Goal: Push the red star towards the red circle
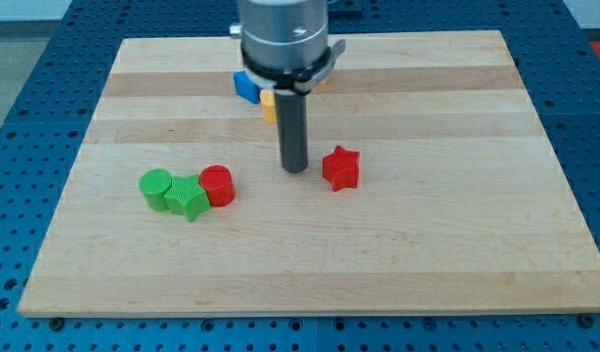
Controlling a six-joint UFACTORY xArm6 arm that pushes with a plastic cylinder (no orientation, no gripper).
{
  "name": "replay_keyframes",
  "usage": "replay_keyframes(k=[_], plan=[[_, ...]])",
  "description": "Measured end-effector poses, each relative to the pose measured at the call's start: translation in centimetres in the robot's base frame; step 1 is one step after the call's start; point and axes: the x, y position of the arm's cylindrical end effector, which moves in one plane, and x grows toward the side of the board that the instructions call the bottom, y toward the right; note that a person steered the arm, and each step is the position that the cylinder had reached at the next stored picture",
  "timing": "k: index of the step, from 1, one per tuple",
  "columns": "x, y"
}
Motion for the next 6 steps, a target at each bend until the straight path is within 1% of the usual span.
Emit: replay_keyframes(k=[1,2,4,5,6], plan=[[-1.2,1.0],[-1.2,4.3],[-1.2,8.1],[-0.8,12.5],[-0.3,12.5]])
